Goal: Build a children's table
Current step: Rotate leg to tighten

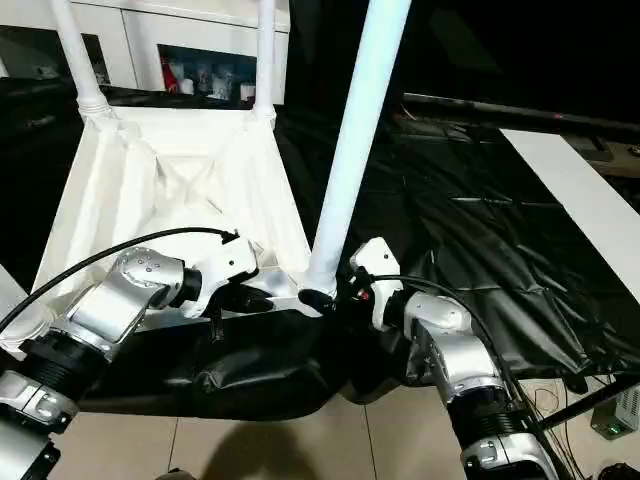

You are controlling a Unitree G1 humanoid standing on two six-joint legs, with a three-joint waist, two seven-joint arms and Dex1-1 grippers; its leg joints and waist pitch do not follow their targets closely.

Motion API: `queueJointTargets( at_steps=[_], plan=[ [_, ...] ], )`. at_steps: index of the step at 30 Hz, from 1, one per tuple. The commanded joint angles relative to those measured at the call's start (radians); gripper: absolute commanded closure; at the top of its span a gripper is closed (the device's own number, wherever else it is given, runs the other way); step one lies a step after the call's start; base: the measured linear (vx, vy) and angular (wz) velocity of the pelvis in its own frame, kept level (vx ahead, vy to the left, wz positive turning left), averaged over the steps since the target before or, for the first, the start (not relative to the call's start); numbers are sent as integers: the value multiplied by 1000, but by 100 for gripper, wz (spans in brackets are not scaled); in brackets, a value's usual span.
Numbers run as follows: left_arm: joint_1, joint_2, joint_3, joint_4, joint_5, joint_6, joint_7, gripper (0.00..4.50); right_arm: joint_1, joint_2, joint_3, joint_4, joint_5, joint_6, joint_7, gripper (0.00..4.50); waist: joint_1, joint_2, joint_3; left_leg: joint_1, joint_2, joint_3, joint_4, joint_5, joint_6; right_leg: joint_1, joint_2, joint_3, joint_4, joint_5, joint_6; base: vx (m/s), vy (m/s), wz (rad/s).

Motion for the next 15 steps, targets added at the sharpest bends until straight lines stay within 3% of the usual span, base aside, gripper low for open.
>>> queueJointTargets(
  at_steps=[1,6,11,15],
  plan=[
    [20,-18,18,20,-27,-13,25,443,10,-16,-1,-24,-9,7,15,59,-2,4,-52,9,29,-4,-70,-246,-4,32,-66,47,-92,-281,-152,0,0,0],
    [48,-5,3,3,-30,-8,-3,443,9,-15,-2,-15,-10,5,16,59,-3,5,-52,10,30,-5,-71,-251,-4,30,-65,47,-92,-282,-153,0,0,0],
    [56,-3,1,-2,-30,-8,-25,443,3,-9,-3,-3,-2,4,19,59,-2,5,-54,10,29,-2,-68,-216,6,33,-64,48,-86,-226,-167,0,0,0],
    [57,-5,1,-5,-33,-7,-32,450,-6,3,-12,13,12,6,28,97,-3,5,-54,9,29,-2,-68,-209,8,33,-63,47,-84,-206,-173,0,0,0]
  ],
)
